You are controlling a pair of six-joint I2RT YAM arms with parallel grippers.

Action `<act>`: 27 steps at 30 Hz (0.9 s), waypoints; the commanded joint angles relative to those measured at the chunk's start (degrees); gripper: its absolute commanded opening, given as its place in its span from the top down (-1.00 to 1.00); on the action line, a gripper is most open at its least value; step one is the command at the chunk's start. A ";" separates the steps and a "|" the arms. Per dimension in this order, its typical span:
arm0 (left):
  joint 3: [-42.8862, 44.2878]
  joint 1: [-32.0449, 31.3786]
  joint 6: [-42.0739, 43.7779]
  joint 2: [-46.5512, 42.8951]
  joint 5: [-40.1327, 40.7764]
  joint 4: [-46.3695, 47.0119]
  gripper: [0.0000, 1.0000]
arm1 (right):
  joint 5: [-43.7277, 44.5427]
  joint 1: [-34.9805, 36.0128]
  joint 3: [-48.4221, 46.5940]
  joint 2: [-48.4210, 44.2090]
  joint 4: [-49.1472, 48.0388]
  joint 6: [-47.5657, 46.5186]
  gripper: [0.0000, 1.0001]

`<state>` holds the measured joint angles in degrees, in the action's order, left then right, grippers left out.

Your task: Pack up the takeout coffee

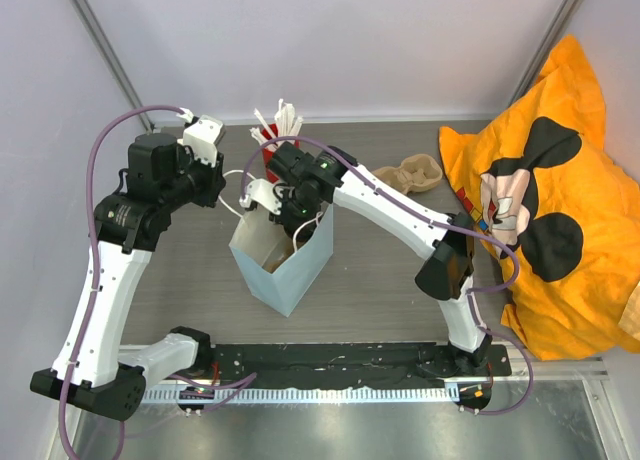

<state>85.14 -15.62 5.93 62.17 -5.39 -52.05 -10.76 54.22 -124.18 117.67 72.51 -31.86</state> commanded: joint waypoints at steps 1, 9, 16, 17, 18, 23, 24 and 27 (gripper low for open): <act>0.29 0.50 -0.75 -1.35 0.20 2.57 0.51 | -0.49 0.10 -2.21 -0.24 0.88 -1.19 0.98; 0.37 0.94 -0.93 -1.18 -0.32 2.57 0.51 | -0.31 0.19 -1.85 -0.16 0.88 -1.28 0.98; 0.29 1.20 -1.19 -1.26 -0.41 2.57 0.51 | -0.66 0.19 -1.77 -0.16 0.79 -1.54 0.98; 0.29 1.20 -1.19 -1.26 -0.33 2.57 0.52 | -0.66 0.19 -1.68 -0.24 0.79 -1.63 0.98; 0.29 1.20 -1.19 -1.26 -0.33 2.57 0.52 | -0.92 0.10 -1.59 -0.16 0.79 -1.72 0.98; 0.20 1.47 -1.28 -1.26 -0.85 2.66 0.51 | -2.42 0.19 -0.28 -0.95 -0.35 -2.25 0.98; 0.20 1.55 -1.28 -1.26 -0.85 2.57 0.52 | -2.51 0.10 -0.27 -0.95 -0.44 -2.25 0.99; 0.29 1.73 -1.36 -1.26 -1.12 2.57 0.51 | -2.33 0.19 -0.36 -0.86 -0.53 -2.25 0.98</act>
<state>85.14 -14.48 4.93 62.08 -5.67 -52.05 -12.03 54.22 -124.16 118.17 72.53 -33.19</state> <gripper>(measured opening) 0.244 0.101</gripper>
